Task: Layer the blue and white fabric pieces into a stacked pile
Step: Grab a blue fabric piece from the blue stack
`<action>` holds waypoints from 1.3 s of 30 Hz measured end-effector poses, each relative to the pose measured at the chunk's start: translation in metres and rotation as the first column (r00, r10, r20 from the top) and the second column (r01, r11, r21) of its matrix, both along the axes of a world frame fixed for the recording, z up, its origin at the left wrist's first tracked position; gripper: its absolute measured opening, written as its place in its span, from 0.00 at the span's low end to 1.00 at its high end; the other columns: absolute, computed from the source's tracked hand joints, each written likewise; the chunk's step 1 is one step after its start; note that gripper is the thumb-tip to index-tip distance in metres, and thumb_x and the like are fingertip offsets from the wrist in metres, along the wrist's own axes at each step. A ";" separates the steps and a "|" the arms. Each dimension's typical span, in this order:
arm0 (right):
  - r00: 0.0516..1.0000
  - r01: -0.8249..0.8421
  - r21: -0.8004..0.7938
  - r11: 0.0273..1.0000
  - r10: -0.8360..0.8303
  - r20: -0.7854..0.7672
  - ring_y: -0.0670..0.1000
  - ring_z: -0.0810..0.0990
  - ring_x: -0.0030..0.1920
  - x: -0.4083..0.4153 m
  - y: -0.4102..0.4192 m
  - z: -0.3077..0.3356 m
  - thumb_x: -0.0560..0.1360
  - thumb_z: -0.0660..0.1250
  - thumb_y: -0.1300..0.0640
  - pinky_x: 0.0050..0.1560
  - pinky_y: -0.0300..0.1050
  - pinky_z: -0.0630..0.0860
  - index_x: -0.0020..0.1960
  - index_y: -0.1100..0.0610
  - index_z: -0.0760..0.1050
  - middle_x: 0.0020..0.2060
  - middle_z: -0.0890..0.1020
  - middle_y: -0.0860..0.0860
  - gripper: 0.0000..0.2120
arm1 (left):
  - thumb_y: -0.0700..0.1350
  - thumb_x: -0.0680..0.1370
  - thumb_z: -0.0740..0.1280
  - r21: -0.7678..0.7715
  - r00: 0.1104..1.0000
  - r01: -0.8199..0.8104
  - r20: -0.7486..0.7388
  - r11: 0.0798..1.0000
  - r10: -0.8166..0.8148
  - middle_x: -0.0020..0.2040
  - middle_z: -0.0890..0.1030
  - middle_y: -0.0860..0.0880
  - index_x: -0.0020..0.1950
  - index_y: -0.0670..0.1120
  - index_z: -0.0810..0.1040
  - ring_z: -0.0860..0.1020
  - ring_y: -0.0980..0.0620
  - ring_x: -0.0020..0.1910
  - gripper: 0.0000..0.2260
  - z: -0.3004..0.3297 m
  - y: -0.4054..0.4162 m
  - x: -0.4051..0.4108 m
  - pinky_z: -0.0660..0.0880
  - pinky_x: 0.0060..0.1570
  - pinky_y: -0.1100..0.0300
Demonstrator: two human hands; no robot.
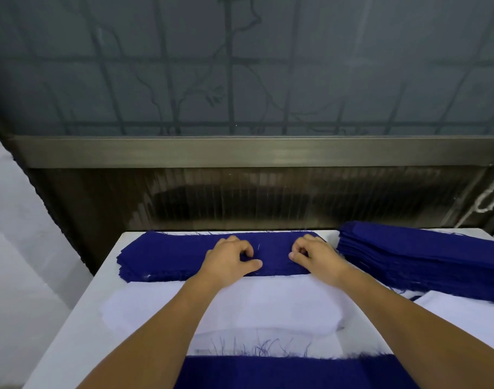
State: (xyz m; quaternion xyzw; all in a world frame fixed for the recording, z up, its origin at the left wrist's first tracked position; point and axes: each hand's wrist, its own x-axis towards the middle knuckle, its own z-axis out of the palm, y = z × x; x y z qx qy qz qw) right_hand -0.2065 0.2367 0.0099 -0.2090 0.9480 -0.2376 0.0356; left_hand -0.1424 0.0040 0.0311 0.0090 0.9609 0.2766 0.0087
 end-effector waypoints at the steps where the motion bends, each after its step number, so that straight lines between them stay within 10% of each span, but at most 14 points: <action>1: 0.999 0.003 -0.025 1.000 -0.002 0.039 0.45 0.74 0.47 -0.003 -0.001 0.001 0.79 0.64 0.48 0.48 0.38 0.70 0.43 0.45 0.73 0.44 0.74 0.43 0.06 | 0.59 0.74 0.70 -0.012 1.000 0.003 0.008 1.000 -0.003 0.54 0.73 0.57 0.52 0.56 0.77 0.71 0.55 0.55 0.11 0.001 0.001 -0.001 0.73 0.58 0.54; 16: 0.985 0.022 -0.053 0.998 -0.013 0.173 0.46 0.77 0.45 -0.007 -0.002 0.010 0.72 0.66 0.34 0.46 0.40 0.74 0.40 0.45 0.74 0.44 0.76 0.44 0.15 | 0.49 0.82 0.60 -0.044 0.999 0.026 0.032 0.999 -0.025 0.54 0.75 0.53 0.52 0.52 0.79 0.74 0.52 0.53 0.08 -0.002 0.001 -0.014 0.75 0.58 0.49; 39: 0.989 0.090 0.005 0.996 -0.090 0.118 0.46 0.76 0.55 0.000 -0.001 0.004 0.82 0.58 0.56 0.53 0.35 0.73 0.63 0.51 0.73 0.58 0.76 0.47 0.11 | 0.43 0.79 0.65 -0.203 0.966 -0.257 -0.047 0.945 0.252 0.49 0.80 0.51 0.48 0.53 0.76 0.77 0.54 0.44 0.04 -0.003 -0.112 0.013 0.77 0.49 0.59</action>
